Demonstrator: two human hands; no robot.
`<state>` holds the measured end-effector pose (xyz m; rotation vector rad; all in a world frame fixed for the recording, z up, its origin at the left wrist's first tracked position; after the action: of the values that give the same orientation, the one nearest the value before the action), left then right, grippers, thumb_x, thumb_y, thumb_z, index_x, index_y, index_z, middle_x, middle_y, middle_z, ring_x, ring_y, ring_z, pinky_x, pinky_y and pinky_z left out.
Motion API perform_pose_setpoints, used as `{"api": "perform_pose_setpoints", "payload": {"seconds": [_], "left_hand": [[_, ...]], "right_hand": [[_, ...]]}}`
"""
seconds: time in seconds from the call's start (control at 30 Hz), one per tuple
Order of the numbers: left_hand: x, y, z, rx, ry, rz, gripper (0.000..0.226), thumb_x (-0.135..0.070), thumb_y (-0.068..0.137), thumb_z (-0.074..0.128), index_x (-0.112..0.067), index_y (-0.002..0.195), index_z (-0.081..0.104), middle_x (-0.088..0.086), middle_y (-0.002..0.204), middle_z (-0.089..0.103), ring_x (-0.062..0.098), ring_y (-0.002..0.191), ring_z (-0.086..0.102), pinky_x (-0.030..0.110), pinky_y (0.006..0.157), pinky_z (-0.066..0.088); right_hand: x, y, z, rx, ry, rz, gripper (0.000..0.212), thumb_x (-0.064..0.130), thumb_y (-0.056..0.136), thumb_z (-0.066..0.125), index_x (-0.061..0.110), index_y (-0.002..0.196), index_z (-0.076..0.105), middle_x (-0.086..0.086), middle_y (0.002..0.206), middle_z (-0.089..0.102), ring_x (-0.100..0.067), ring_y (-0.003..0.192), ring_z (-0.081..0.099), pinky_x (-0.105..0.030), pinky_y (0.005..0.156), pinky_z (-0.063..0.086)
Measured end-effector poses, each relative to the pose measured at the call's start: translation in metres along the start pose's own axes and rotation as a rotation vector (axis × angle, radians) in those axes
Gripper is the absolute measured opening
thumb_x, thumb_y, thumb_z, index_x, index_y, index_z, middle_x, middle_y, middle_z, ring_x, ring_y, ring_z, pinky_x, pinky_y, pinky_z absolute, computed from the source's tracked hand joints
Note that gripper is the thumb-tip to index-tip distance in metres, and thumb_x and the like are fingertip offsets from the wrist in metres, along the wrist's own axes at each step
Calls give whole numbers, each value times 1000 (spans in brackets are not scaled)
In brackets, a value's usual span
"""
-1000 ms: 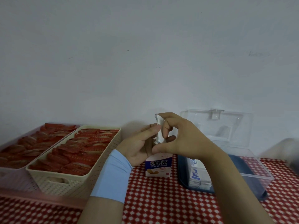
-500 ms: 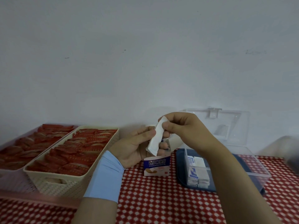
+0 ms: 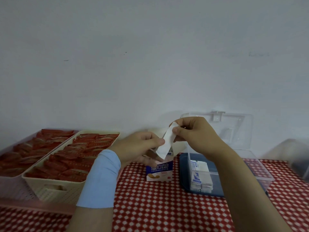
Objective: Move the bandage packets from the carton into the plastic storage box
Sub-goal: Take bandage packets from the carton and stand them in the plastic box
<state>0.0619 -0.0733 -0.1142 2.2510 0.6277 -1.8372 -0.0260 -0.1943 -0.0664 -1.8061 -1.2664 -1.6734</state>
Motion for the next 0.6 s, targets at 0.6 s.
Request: {"api": "perform_pose_setpoints", "payload": {"seconds": [0.6], "left_hand": [[-38, -8, 45, -383, 66, 294, 9, -15, 91, 67, -11, 89, 75, 1, 68, 71, 7, 52, 58, 22, 47, 46]], "right_hand": [[-15, -53, -26, 164, 138, 266, 14, 13, 94, 67, 1, 90, 70, -17, 89, 76, -28, 85, 74, -41, 85, 60]]}}
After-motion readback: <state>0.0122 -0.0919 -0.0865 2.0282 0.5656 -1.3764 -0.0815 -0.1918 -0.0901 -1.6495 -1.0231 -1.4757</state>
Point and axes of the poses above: each hand's wrist, its own y-axis towards the middle knuckle, its own z-axis out of the palm, x = y × z, the point moved 10 cm from there along y, towards the middle knuckle
